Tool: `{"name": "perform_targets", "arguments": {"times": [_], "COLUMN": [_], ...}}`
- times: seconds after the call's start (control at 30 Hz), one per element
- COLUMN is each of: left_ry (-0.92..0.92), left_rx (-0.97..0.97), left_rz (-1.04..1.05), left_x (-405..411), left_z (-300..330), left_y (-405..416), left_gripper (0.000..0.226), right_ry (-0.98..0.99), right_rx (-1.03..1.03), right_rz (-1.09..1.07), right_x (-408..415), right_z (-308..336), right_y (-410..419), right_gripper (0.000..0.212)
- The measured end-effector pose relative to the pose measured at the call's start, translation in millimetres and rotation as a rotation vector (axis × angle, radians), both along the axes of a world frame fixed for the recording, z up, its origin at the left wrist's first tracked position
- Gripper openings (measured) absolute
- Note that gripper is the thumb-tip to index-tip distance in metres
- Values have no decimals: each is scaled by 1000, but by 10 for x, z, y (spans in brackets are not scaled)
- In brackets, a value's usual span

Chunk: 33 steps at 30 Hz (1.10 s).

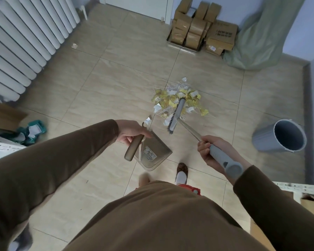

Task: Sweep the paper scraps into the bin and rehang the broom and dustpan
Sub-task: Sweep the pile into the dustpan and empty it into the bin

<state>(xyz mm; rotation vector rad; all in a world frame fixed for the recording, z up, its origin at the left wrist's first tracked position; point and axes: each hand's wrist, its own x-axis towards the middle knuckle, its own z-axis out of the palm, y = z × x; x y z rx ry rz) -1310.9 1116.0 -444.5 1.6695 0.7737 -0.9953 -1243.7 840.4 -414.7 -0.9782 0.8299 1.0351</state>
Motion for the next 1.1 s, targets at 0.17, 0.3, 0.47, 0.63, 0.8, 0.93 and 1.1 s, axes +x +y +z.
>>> {"name": "perform_targets", "arguments": {"times": [0.17,0.3,0.47,0.63,0.8,0.93,1.1], "left_ry": [5,2,-101,-121,-156,-177,-193], "left_rx": [-8,31,161,265,340,378,393], "left_rz": [112,165,242,193,184,138,120], "left_x": [226,260,409,535,667,874,1345], "left_z": [34,-44,-91,-38,-66,-40,-12], "left_y": [-206,-51,423,756,903,983,972], "left_gripper": [16,3,6,13,22,23,25], "right_ry": [-111,-175,-210,-189,-178,-167,-172], "right_rx": [-107,-143,-185,-167,-134,-100,-89], "right_rz": [112,122,168,153,139,110,69], "right_x": [49,180,323,448,520,598,877], "right_z": [-21,-60,-158,-190,-203,-220,-224], "right_y": [-137,-271,-227,-125,-132,-240,-424], "right_gripper": [8,28,34,33,30,27,26]}}
